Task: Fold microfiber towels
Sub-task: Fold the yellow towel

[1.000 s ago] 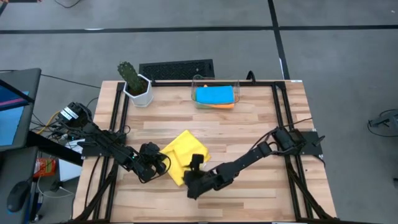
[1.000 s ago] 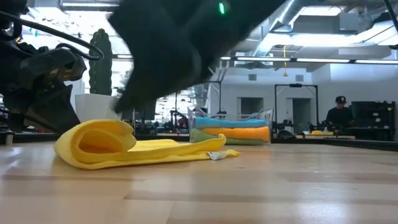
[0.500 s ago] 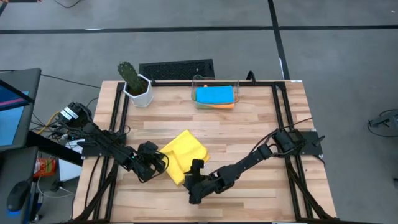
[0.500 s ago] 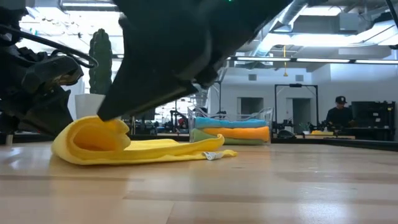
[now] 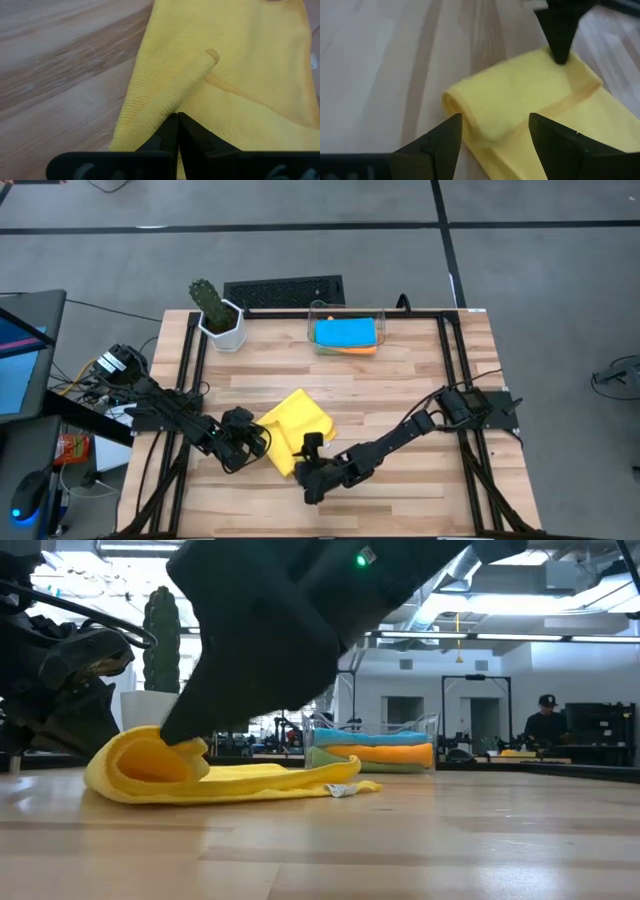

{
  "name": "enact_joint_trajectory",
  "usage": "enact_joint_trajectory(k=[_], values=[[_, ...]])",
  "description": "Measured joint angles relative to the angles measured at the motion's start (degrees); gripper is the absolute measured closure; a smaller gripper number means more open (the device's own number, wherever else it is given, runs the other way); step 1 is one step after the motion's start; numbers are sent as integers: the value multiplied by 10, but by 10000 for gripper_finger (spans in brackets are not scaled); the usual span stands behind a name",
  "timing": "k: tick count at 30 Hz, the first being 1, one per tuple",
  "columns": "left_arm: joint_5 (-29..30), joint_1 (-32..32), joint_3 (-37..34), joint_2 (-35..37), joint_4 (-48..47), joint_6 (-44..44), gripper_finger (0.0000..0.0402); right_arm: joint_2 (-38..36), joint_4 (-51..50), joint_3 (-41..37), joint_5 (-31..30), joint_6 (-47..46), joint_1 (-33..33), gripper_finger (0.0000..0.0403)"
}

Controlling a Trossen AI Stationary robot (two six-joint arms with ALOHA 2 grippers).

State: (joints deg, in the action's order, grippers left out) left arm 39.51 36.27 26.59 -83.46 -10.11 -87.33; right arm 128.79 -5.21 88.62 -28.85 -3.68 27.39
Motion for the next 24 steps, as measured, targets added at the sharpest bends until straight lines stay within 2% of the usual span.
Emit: enact_joint_trajectory(k=[5,16,20,24], values=[[2,0,0,0,0,0,401,0,12,0,5,37,-2,148],[3,0,0,0,-1,0,401,21,16,-2,16,56,-5,148],[3,0,0,0,-3,-3,401,17,28,1,-14,80,0,148],[3,0,0,0,-5,-3,401,16,28,0,-7,97,-5,148]])
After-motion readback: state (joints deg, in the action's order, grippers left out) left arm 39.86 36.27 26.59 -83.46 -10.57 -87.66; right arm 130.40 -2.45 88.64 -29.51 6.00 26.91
